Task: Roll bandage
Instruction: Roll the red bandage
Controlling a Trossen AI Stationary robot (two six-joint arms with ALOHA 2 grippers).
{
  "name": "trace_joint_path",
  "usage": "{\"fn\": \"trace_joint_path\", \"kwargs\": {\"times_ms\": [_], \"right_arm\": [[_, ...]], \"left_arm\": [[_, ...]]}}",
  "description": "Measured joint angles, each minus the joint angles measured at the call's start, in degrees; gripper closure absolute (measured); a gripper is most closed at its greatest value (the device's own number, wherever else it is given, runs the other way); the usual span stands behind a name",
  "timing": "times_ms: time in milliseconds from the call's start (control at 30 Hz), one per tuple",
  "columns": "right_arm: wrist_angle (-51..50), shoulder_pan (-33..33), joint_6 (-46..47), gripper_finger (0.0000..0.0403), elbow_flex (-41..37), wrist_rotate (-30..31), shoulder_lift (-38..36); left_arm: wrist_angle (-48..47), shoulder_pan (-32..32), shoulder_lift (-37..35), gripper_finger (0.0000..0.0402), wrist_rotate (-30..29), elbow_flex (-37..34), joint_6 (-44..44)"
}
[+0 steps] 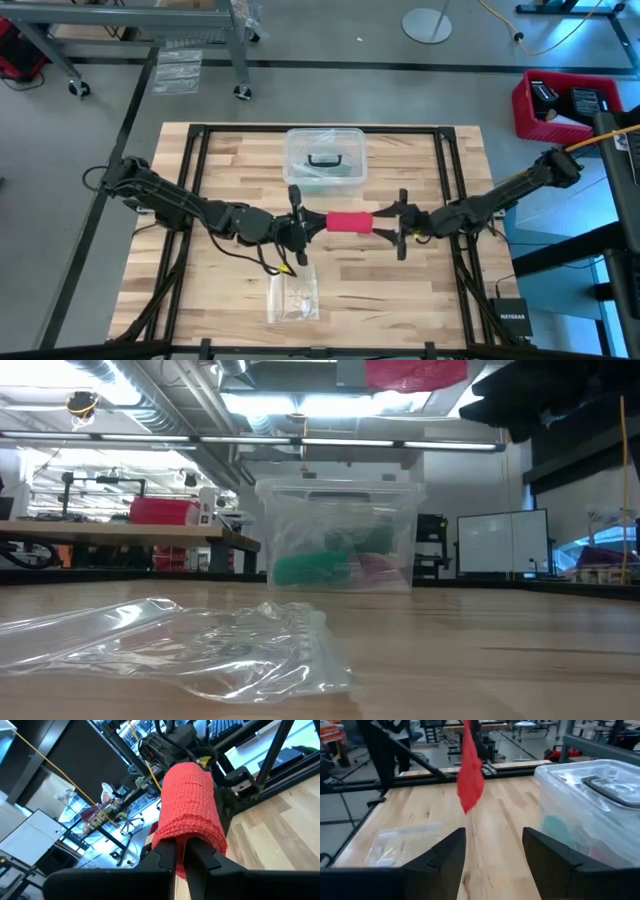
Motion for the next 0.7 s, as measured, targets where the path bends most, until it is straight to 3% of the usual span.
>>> {"fn": "trace_joint_path", "kwargs": {"times_ms": [333, 700], "right_arm": [[10.25, -0.21, -9.95, 0.0201, 0.11, -1.24, 1.69], [14.45, -0.21, -10.88, 0.0201, 0.18, -1.18, 7.6]], "left_arm": [[0.56, 1.65, 0.0, 0.0391, 2.33, 0.0, -3.0], [0.63, 3.0, 0.02, 0.0391, 2.8, -0.01, -4.86]]}}
